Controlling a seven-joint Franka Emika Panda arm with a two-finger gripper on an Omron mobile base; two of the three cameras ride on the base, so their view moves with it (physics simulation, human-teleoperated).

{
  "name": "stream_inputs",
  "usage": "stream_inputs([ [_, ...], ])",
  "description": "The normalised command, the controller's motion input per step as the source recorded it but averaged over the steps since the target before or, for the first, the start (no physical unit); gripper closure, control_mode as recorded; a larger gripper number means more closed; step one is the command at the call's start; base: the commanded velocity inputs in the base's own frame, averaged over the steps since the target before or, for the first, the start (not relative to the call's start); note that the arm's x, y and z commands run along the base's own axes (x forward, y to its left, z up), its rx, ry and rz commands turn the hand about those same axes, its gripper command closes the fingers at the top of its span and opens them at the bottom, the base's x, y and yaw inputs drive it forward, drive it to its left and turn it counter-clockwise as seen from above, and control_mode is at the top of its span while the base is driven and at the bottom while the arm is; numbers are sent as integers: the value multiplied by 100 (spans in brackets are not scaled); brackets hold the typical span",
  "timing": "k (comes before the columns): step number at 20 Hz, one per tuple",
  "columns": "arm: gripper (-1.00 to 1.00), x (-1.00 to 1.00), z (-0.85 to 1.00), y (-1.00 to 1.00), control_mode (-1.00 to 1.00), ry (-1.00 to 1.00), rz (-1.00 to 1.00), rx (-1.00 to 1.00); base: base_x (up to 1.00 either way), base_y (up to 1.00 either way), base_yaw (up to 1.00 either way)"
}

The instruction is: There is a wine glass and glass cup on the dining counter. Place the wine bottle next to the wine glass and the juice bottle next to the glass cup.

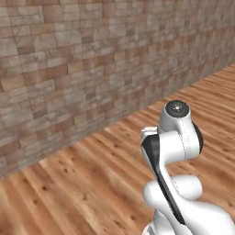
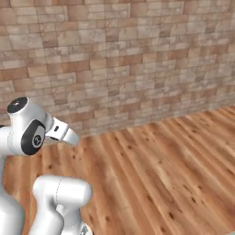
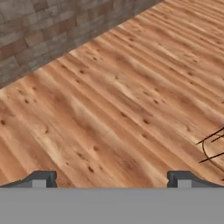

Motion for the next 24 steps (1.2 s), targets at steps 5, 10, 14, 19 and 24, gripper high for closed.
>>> stream_inputs([
  [5, -100, 0, 0, 0, 100, 0, 0, 0, 47, 0, -52],
  [10, -100, 0, 0, 0, 100, 0, 0, 0, 51, 0, -48],
  [14, -100, 0, 0, 0, 100, 0, 0, 0, 55, 0, -43],
  [19, -100, 0, 0, 0, 100, 0, 0, 0, 62, 0, -36],
  [24, -100, 0, 0, 0, 100, 0, 0, 0, 68, 0, -30],
])
